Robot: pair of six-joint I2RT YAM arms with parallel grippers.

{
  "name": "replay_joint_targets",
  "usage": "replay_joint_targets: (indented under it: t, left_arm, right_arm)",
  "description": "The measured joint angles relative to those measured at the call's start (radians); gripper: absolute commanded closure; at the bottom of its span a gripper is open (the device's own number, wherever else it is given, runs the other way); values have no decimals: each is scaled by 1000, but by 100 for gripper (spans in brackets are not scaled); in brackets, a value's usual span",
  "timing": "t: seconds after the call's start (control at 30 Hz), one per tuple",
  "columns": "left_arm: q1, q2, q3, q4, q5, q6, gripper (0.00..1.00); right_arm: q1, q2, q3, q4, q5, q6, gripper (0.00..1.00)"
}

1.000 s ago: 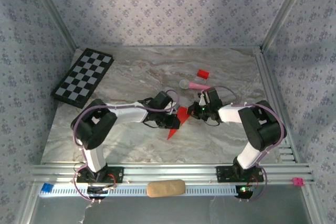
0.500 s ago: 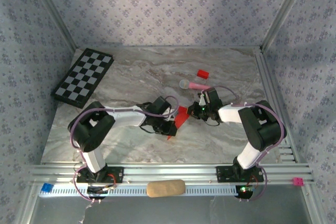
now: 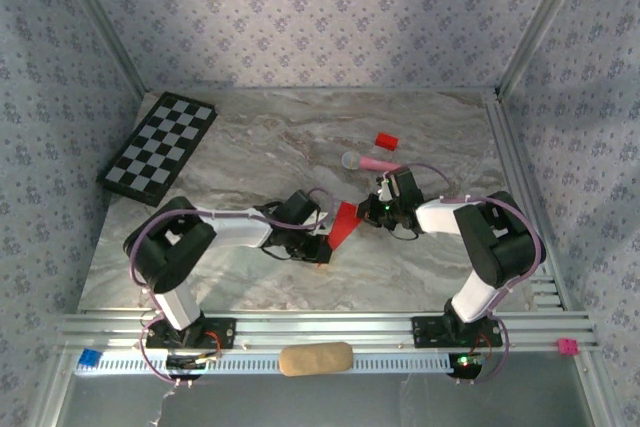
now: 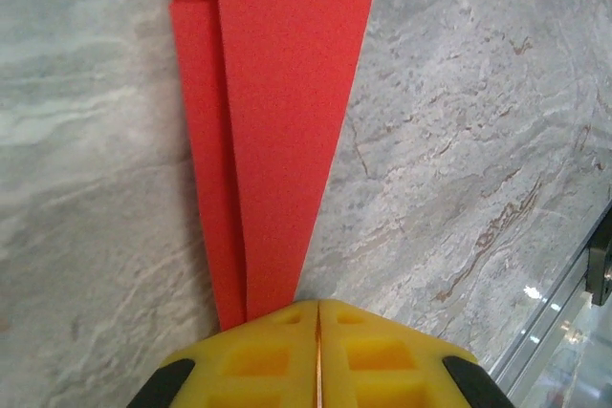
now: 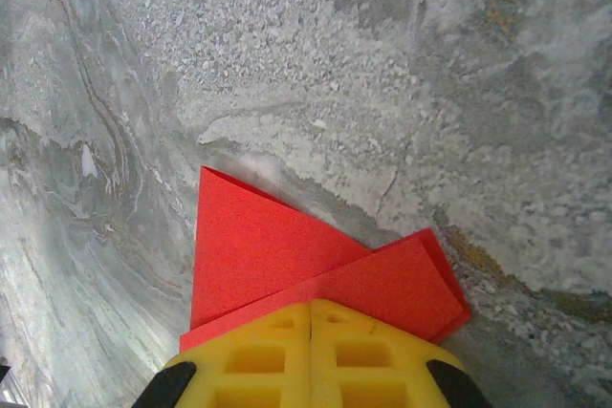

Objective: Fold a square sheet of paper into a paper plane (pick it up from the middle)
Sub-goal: Fold the wing for the fifth time at the center of the table.

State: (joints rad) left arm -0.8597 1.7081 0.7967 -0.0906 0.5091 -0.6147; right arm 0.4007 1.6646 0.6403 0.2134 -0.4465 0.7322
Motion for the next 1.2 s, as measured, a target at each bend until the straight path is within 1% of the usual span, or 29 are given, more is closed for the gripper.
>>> replay_joint_targets:
  t: [0.13, 0.3, 0.4, 0.5, 0.57, 0.63, 0.73, 0.8, 0.97, 1.2]
  left_arm:
    - [0, -43, -4, -29, -10, -4, 89]
    - [17, -151, -37, -18, -10, -25, 86]
    - [47, -230, -56, -12, -32, -39, 82]
    - [108, -266, -56, -9, -51, -50, 80]
    - [160, -261, -57, -6, -53, -59, 75]
    - [208, -239, -57, -2, -49, -68, 75]
    - [238, -180, -50, -3, -31, -66, 71]
    - [238, -142, -42, -3, -14, -66, 69]
    - [234, -72, -4, -2, 45, -63, 67]
    - [181, 7, 51, 11, 74, -59, 69]
  right_arm:
    - [0, 3, 7, -9, -2, -7, 96]
    - [0, 4, 12, -15, -7, -24, 95]
    - [4, 5, 19, -24, -12, -46, 93]
    - [14, 5, 28, -39, -14, -72, 91]
    - [28, 4, 38, -61, -14, -94, 88]
    - [43, -3, 47, -84, -13, -113, 85]
    - [57, -51, 47, -121, 6, -127, 83]
    - [55, -94, 40, -131, 27, -127, 81]
    - [44, -196, -10, -134, 72, -120, 78]
    - [43, -221, -45, -145, 96, -96, 77]
